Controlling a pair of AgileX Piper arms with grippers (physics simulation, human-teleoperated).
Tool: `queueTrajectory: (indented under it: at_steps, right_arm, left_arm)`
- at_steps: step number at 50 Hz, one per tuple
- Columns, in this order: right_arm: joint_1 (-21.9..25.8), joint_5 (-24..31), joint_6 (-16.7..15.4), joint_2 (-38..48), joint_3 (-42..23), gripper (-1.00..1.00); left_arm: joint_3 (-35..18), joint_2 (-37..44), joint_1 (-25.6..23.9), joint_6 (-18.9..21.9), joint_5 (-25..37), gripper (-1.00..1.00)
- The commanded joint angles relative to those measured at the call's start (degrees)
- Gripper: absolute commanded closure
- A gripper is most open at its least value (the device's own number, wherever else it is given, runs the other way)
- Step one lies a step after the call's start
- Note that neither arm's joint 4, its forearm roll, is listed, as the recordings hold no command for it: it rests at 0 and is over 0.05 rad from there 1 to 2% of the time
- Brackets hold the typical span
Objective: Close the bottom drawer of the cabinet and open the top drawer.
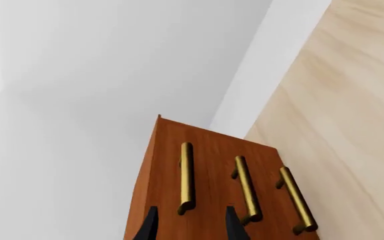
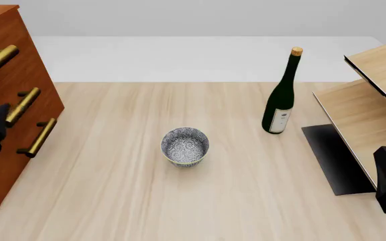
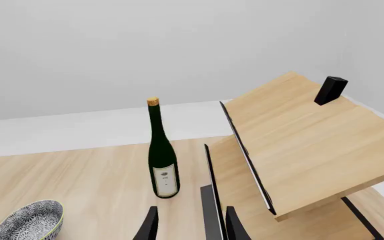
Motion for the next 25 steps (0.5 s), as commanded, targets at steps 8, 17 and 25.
queueTrajectory:
  at_steps: [8, 17, 25]
  right_arm:
    - [-0.1, -0.4, 0.0, 0.4, 0.0, -1.00]
    - [-0.2, -0.5, 0.0, 0.5, 0.0, -1.00]
    - [-0.2, -0.5, 0.0, 0.5, 0.0, -1.00]
  left_arm:
    - [0.7, 0.8, 4.1, 2.8, -2.6, -1.00]
    - [2.6, 3.9, 4.5, 4.7, -7.0, -1.00]
    - [2.7, 7.5, 3.6, 6.2, -10.6, -1.00]
